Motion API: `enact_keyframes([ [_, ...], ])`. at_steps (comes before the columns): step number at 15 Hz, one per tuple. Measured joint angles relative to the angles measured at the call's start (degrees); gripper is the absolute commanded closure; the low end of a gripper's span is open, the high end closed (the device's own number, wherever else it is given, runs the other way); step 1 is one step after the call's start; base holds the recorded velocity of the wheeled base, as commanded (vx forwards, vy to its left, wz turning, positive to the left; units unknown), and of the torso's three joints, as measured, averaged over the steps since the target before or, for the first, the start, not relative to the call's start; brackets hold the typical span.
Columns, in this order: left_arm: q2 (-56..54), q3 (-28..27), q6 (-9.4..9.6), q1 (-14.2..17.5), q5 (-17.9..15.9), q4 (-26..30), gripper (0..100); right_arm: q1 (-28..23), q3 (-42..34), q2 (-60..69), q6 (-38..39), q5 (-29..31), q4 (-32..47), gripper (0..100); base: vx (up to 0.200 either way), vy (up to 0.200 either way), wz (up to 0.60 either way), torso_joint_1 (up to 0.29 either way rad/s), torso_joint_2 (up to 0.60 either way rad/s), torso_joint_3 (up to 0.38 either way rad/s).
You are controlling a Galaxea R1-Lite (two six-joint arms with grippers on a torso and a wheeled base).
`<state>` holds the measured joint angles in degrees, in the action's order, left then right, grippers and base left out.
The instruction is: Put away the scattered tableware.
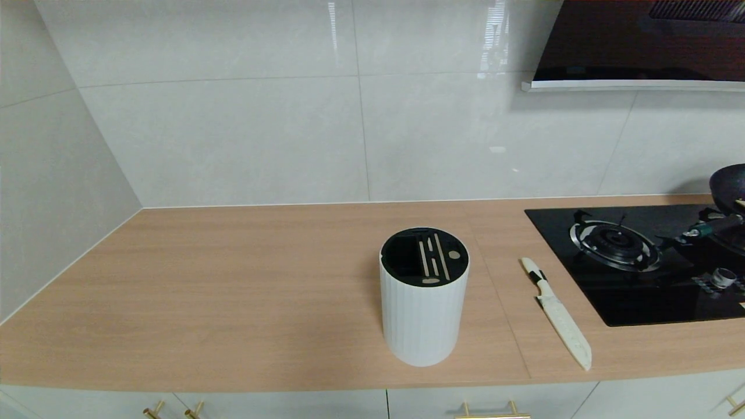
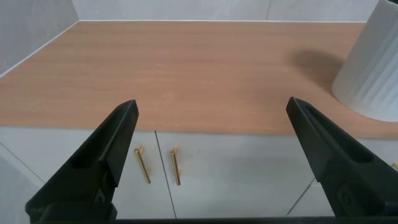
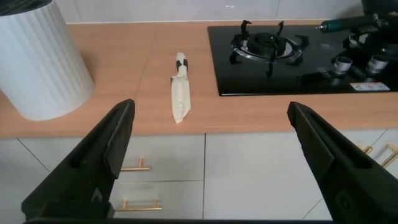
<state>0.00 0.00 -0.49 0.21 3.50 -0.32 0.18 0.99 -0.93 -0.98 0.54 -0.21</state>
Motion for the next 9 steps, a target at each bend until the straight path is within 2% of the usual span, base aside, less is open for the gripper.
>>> enact_keyframes([
  [4,0.0,0.0,-0.02,0.0,0.0,0.0,0,0.9,11.1,-10.2,2.3,-4.0,-0.6,0,0.000,0.000,0.00,0.000,0.00,0.000],
  [9,0.0,0.0,-0.02,0.0,0.0,0.0,0,2.3,20.5,-37.7,3.0,-5.4,-5.6,0,0.000,0.000,0.00,0.000,0.00,0.000],
])
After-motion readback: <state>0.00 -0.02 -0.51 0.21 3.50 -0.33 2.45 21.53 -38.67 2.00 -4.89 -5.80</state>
